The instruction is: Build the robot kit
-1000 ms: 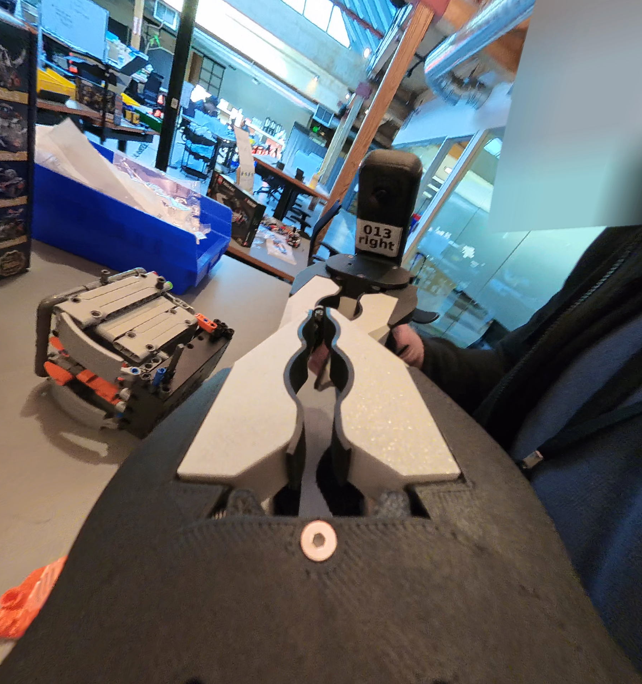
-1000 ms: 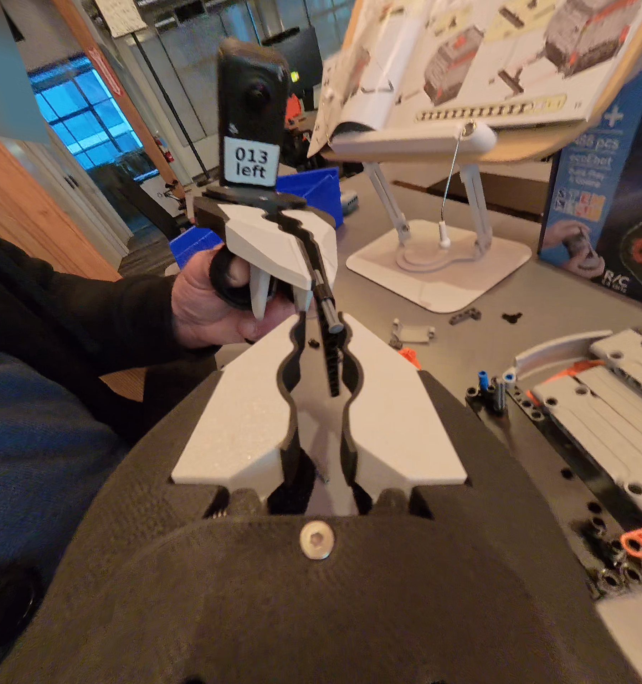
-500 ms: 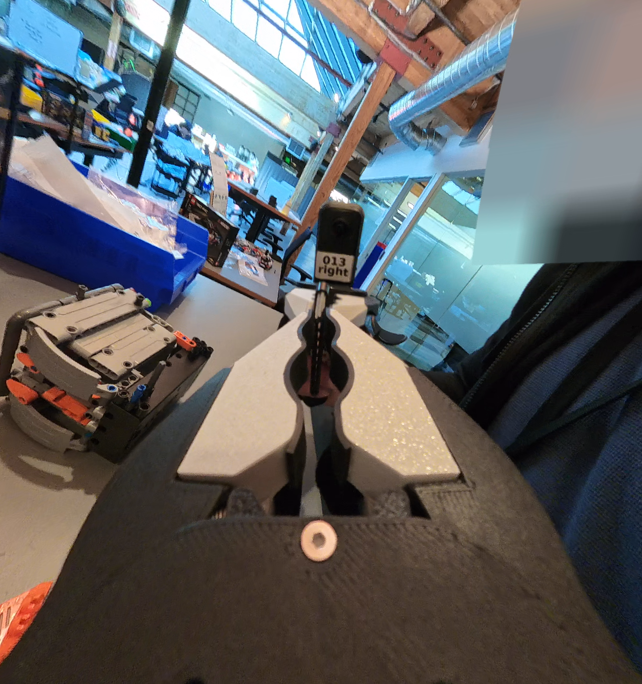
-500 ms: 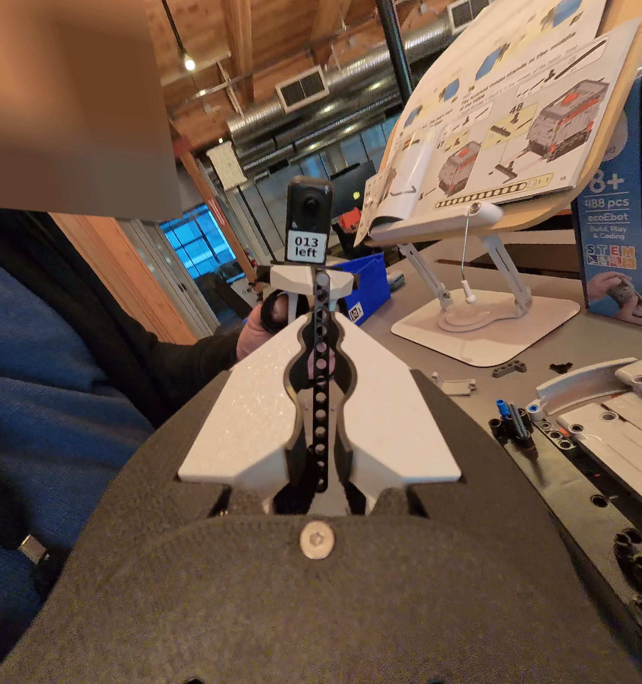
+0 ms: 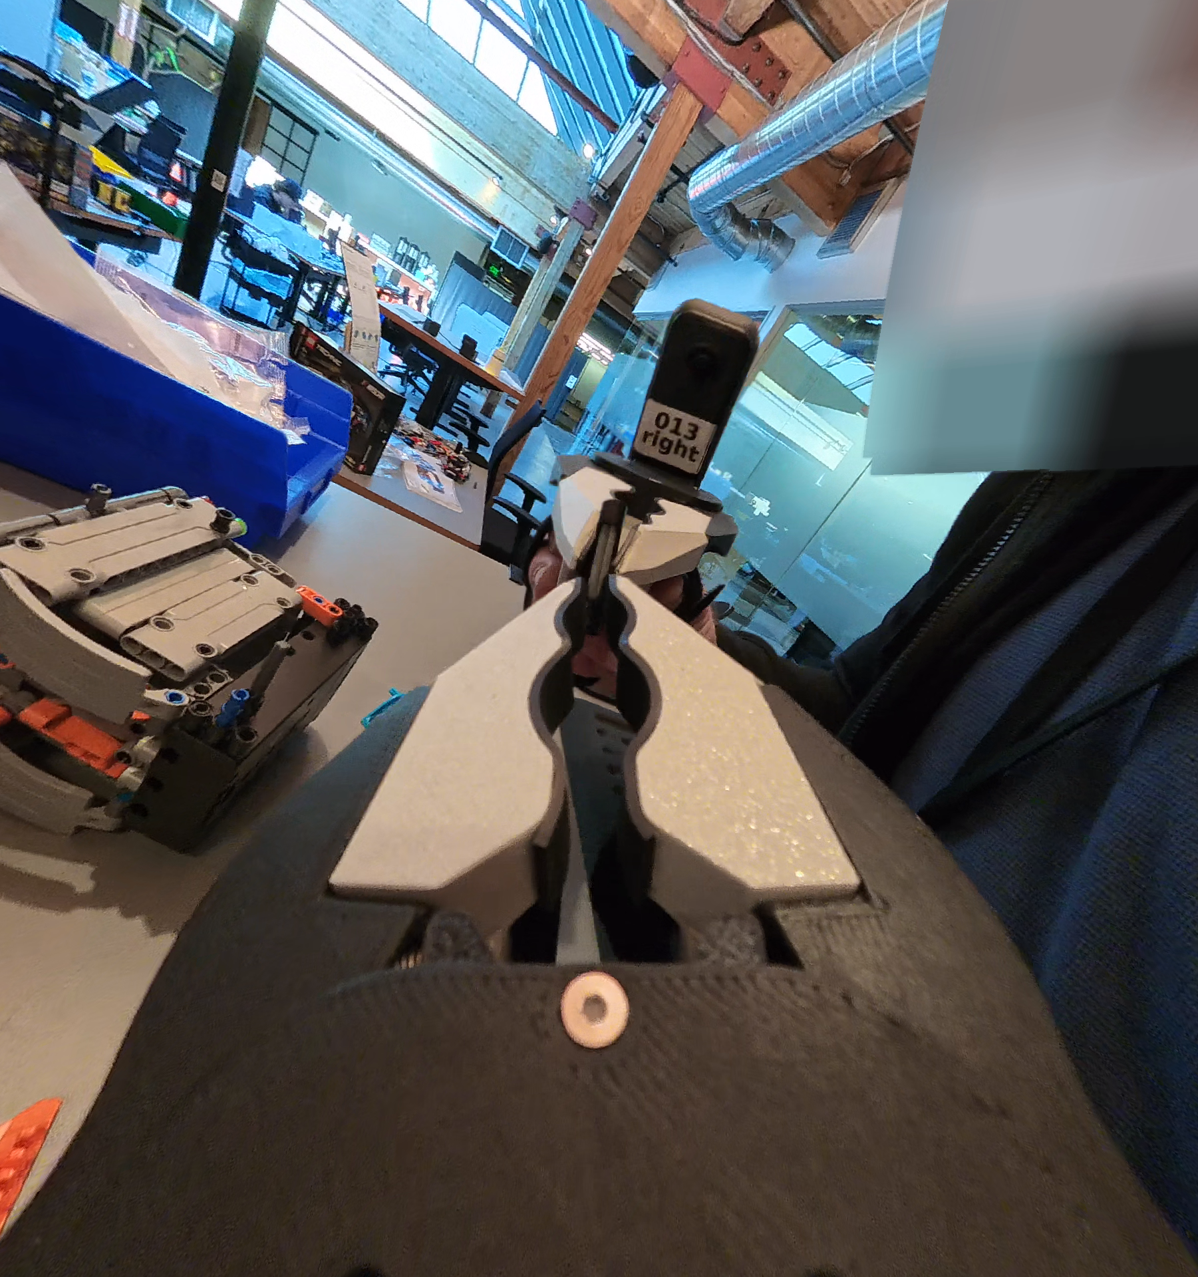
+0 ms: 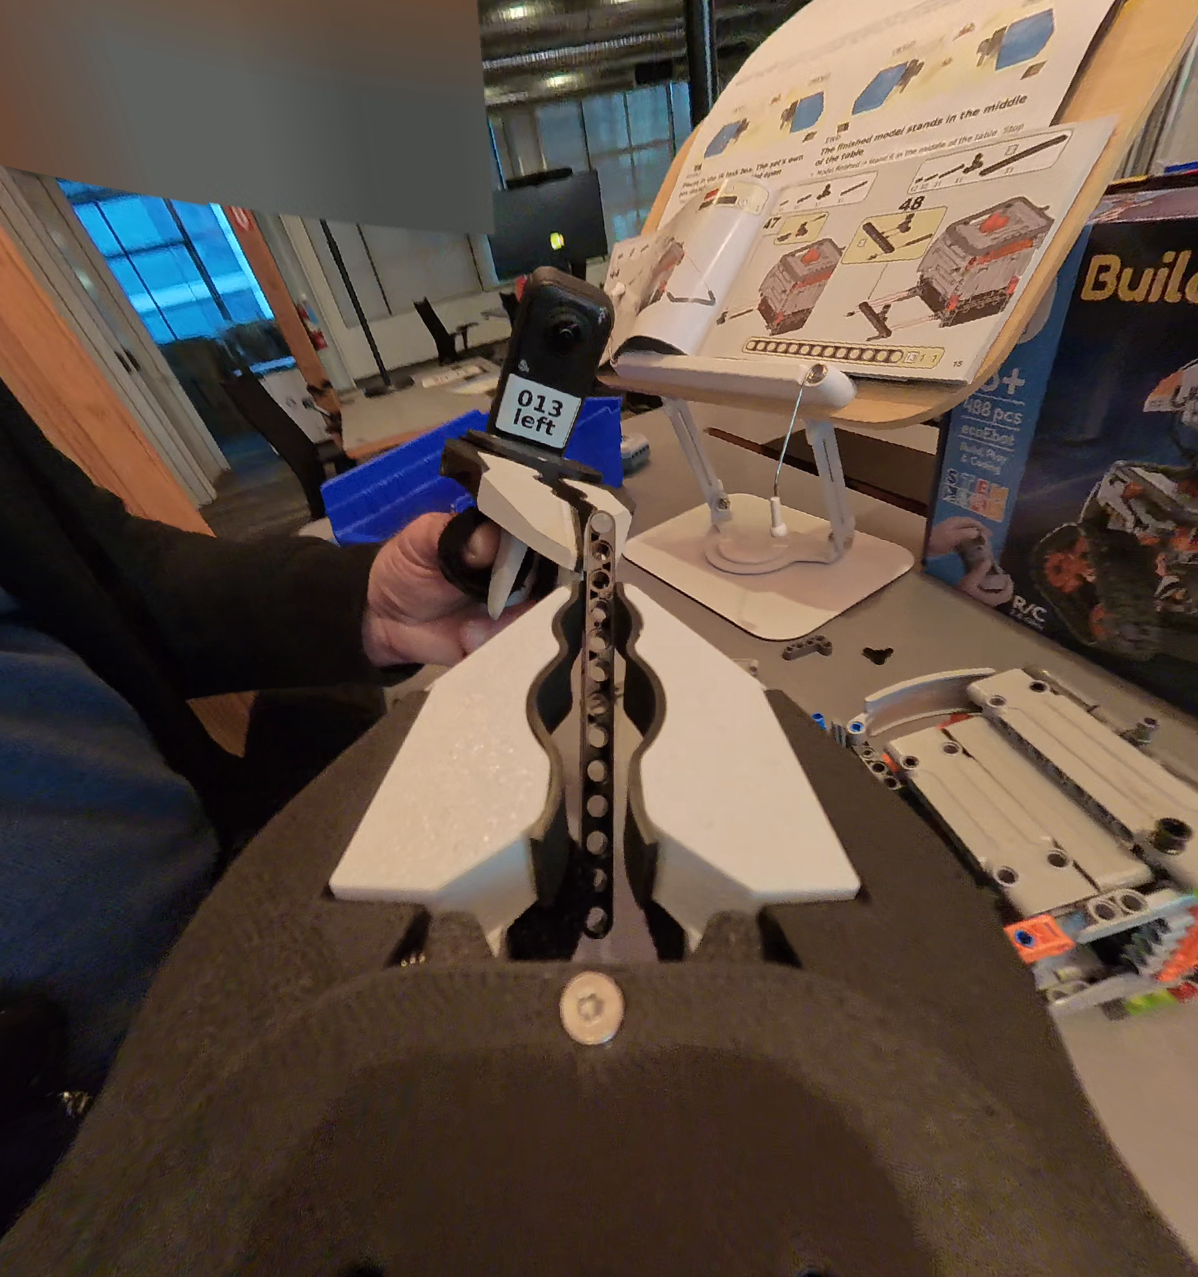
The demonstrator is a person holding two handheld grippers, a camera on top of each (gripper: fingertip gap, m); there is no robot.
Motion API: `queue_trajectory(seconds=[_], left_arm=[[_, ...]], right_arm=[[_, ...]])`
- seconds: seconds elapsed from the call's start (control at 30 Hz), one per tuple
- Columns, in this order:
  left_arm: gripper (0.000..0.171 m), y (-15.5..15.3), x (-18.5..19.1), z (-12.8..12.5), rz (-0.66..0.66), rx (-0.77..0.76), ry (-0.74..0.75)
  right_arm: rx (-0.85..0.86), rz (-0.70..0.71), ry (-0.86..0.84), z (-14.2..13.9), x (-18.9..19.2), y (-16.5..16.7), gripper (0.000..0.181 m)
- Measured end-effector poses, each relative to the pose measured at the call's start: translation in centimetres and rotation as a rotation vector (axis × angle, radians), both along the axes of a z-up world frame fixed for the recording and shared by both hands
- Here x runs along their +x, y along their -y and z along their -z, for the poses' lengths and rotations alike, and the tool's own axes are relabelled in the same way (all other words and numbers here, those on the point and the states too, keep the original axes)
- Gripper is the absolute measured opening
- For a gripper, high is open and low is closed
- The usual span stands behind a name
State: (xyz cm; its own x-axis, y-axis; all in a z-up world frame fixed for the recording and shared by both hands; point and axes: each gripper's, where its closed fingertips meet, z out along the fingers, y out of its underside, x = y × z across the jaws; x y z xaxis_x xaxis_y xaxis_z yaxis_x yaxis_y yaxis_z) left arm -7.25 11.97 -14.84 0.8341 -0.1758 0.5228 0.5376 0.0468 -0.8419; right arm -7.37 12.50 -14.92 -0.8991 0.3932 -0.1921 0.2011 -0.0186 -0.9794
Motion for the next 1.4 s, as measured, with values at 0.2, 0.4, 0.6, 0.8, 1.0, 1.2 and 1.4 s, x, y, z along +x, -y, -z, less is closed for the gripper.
queue_trajectory(seconds=[0.2, 0.4, 0.6, 0.8, 1.0, 1.2, 1.4], left_arm=[[0.002, 0.0, 0.3, 0.5, 0.004, -0.022, -0.026], [0.002, -0.2, -0.1, 1.9, -0.11, -0.224, -0.203], [0.002, -1.1, -0.1, 5.0, -0.18, -0.542, -0.53], [0.002, -2.9, 2.7, 11.3, -0.09, -0.807, -0.794], [0.002, -3.5, 5.3, 15.2, -0.027, -0.915, -0.886], [0.002, -4.1, 6.0, 17.5, 0.028, -1.019, -0.863], [0.002, -4.1, 6.9, 18.9, 0.052, -1.032, -0.761]], right_arm=[[0.067, -0.027, 0.021, 0.5, 0.2, -0.1, 0.006], [0.118, 0.038, 0.147, 3.0, -0.9, -1.9, 0.018], [0.191, 0.082, 0.296, 6.2, -0.6, -3.8, 0.019], [0.208, 0.119, 0.454, 9.8, 0.4, -6.2, 0.016], [0.298, 0.108, 0.542, 13.0, 2.0, -6.8, 0.015], [0.421, 0.085, 0.572, 15.7, 2.5, -5.3, 0.017], [0.494, 0.09, 0.555, 17.3, 2.4, -4.9, 0.013]])
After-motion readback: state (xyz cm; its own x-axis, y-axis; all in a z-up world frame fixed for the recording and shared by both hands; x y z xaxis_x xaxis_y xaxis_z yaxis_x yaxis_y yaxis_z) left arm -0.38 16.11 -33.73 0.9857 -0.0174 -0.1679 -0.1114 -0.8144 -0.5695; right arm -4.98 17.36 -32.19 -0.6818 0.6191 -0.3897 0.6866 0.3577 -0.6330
